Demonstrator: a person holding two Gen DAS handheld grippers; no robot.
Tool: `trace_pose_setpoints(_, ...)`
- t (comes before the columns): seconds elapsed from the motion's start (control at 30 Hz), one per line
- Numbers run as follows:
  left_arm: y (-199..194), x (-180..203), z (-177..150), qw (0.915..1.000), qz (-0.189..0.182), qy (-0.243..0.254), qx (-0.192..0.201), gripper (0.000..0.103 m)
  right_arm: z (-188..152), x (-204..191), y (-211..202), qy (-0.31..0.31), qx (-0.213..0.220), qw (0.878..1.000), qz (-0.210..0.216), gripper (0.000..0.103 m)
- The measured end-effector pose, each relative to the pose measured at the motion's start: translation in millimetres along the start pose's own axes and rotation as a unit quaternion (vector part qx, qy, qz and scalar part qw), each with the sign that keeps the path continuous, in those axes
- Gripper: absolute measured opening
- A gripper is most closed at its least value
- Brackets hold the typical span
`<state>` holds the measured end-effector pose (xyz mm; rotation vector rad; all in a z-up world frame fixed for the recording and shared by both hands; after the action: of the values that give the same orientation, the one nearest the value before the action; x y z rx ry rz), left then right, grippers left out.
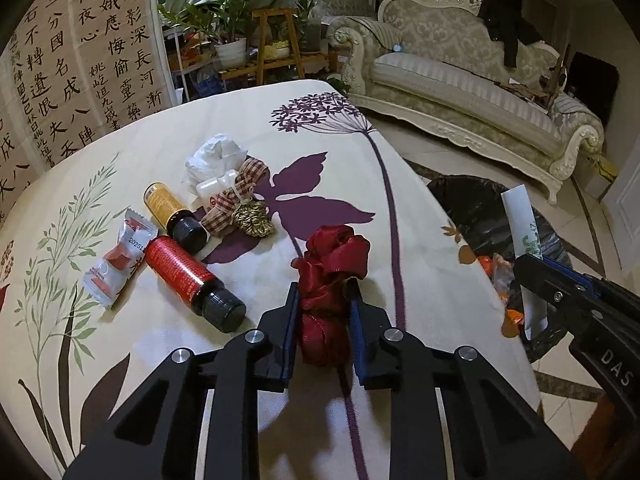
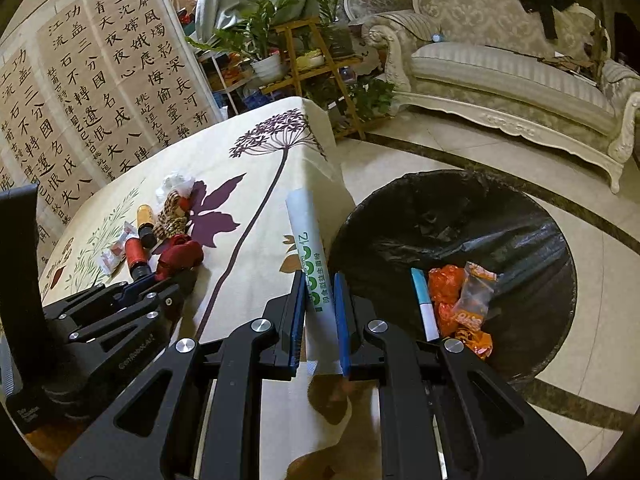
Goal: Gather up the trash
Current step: 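Grasp the red cloth with the left tool while the right tool carries the tube toward the bin, then open both tools over the black bin to drop the red cloth and tube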
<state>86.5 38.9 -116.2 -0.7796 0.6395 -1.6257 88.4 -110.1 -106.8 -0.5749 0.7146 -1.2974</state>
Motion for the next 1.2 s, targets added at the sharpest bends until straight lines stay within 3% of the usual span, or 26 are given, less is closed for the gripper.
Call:
trace_pose_setpoints(0.3,-9,40,16,0.9986,-0.037,0.022,0.030,0.023,7,40,-5,0.027,0.016,0.998,-0.046,0.014)
trace_pose_setpoints(0.6,10,96,22,0.9953,-0.069,0.063,0.024,0.023,11,87,-10,0.050,0.030,0.992,-0.110,0.014)
trace_pose_setpoints(1.07,45,132,32,0.9924,-0.066,0.104,0.005,0.023,13,127,5,0.078,0.028,0.987,-0.139,0.015)
trace_pose_setpoints(1.17,48,133,32,0.9918,-0.061,0.112,0.003,0.033,13,132,9,0.083,0.026,0.986,-0.139,0.016)
trace_pose_setpoints(1.2,47,134,30,0.9919,-0.059,0.113,0.004,0.046,13,132,11,0.085,0.025,0.986,-0.139,0.016)
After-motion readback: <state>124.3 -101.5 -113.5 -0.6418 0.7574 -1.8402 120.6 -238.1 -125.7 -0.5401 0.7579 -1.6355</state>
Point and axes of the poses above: each gripper's, at about its wrist camera, not at the fingertips, and y roughly the way its jaws point, x to its right, z to its top, the point moved 8 cm from there along y, roughly the way its jaws point, and after that the axes turned 9 degrees about -z, right-handed, at the moved point
